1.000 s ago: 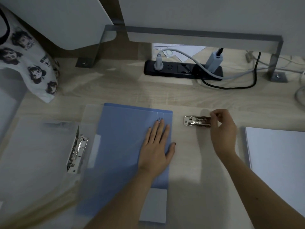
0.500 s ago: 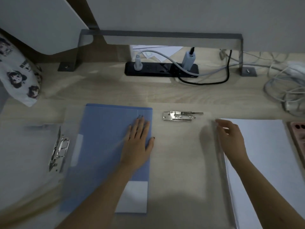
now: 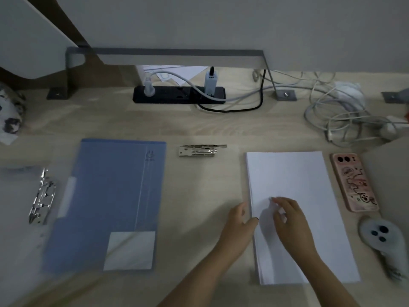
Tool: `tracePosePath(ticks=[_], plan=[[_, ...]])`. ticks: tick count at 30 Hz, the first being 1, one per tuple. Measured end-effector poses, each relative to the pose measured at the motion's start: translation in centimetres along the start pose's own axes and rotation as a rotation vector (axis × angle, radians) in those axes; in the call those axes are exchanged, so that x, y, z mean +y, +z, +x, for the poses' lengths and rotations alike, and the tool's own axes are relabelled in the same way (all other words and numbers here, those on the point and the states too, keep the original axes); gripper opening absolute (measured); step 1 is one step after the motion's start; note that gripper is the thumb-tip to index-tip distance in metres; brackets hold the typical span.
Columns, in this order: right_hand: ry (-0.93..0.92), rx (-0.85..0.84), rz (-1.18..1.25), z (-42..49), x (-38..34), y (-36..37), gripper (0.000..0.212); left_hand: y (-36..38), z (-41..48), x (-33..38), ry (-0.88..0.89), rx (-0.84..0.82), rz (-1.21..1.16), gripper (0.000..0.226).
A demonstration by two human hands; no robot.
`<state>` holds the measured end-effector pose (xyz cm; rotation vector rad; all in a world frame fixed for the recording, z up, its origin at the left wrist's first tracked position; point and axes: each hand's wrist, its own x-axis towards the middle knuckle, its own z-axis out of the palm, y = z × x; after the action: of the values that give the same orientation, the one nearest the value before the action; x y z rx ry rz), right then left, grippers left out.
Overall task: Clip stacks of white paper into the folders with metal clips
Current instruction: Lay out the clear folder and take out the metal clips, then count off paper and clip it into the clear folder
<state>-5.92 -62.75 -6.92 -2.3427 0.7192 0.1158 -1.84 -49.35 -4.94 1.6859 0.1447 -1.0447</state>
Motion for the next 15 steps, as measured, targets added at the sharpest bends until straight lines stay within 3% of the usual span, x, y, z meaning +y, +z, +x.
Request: tracePosePath(ticks=[4,7,10,15], plan=[[-0.02,-0.034,0.011,0.2,0.4,-0.1,0.03,1.7,0.8,0.8,-0.06,0.057,-0.049,0.027],[0.033,0.062,0.099,0.4,1.0,-1.8,0.027,2.6,1.1,0.6,-0.039,0.085,-0.038,0.043],[0.173,0.166,0.089,1.3,3.6,-4.1,0.043,3.1,-0.1,1.0,-0.021,0.018,0.063,0.061],[0.311,0.144,0.106,1.7,6.7,-5.5,0.045,4.0,-0.2,0.4,0.018,0.024,0.154,0.064]])
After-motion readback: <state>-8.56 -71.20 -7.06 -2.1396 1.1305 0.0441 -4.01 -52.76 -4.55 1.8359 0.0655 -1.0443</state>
